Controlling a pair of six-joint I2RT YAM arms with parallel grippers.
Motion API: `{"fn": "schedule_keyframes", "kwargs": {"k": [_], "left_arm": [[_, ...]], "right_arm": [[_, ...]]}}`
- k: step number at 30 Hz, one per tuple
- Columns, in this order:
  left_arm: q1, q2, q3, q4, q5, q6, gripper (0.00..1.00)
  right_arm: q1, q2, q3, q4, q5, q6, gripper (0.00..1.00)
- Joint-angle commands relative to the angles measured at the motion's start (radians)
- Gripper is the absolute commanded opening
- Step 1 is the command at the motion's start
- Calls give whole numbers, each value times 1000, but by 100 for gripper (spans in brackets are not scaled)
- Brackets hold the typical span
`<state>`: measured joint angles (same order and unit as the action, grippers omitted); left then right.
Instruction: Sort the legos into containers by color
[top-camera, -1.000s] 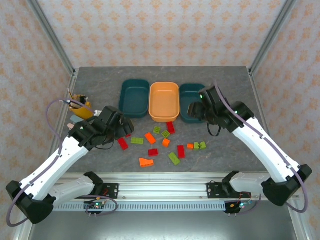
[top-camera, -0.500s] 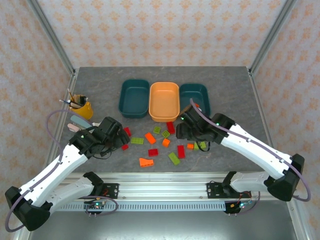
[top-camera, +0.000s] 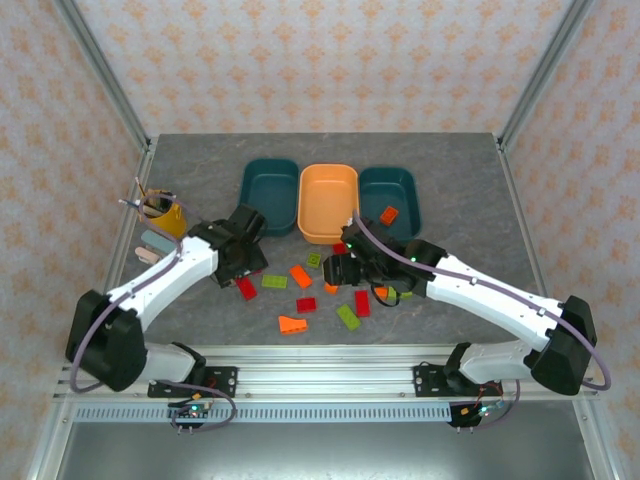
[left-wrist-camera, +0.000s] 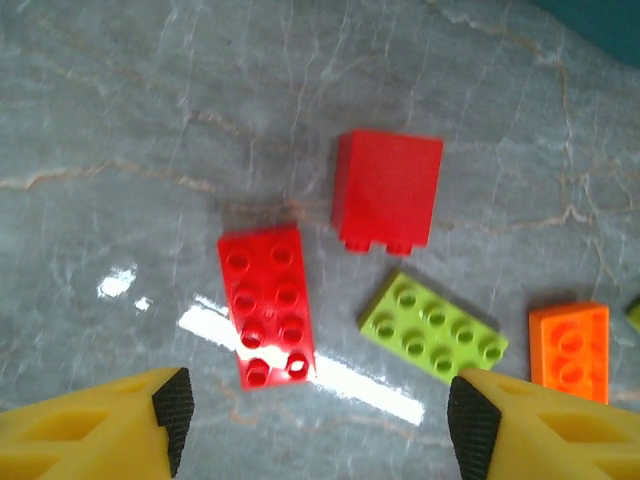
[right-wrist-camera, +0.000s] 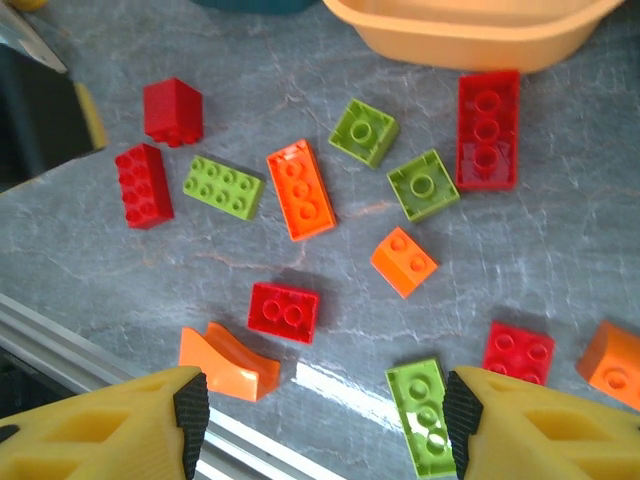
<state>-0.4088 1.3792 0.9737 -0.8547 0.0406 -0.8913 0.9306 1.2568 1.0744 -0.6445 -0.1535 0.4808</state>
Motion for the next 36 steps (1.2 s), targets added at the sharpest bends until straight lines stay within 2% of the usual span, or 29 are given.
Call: {"fn": "schedule_keyframes", "kwargs": {"k": [1,8,16,23,30,36], "left_arm": [[34,73,61,59,14,88,70],[44,268,137,77,16,139,64],[48,349,149,79,-27,147,58],[48,382,132,138,-25,176,43],[47,347,117,133,-49,186,36],[3,223,159,14,-91,191,34]], "right_arm": [[5,-30,1,74,23,-23,65],[4,-15,-4,91,26,0,66],[5,26,42,57,39,-7,66],[4,45,49,50,48,-2,66],[3,41,63,33,72,1,66],[-16,-17,97,1,168,-3,66]]}}
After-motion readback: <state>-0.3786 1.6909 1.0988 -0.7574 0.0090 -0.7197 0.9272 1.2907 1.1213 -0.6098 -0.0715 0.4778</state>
